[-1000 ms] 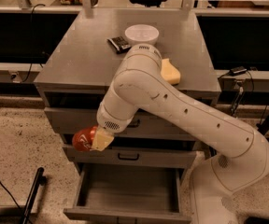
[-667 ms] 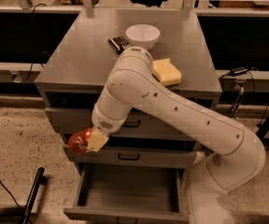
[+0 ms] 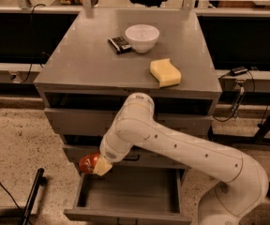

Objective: Place coke can into bottom drawer

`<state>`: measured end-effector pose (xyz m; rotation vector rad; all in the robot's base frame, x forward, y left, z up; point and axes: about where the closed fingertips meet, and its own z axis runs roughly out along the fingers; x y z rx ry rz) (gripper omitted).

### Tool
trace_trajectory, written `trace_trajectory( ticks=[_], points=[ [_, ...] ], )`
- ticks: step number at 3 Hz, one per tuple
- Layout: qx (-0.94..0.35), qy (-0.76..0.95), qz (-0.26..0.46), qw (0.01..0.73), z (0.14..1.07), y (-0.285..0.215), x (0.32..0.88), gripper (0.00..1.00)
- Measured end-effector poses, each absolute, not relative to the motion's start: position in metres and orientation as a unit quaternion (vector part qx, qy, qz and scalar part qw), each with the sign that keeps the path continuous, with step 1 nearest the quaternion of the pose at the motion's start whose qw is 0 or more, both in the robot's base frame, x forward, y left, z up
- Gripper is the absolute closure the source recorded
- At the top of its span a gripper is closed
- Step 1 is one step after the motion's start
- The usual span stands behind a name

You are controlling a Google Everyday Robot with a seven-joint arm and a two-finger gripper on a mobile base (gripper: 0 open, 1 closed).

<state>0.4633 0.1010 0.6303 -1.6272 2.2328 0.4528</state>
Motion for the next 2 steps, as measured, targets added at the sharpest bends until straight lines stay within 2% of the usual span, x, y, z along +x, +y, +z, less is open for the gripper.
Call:
trace_trajectory(
  ticks=[2],
  points=[
    [-0.484, 0.852, 0.144, 0.139, 0.531, 0.042, 0.428, 1.00]
  ],
)
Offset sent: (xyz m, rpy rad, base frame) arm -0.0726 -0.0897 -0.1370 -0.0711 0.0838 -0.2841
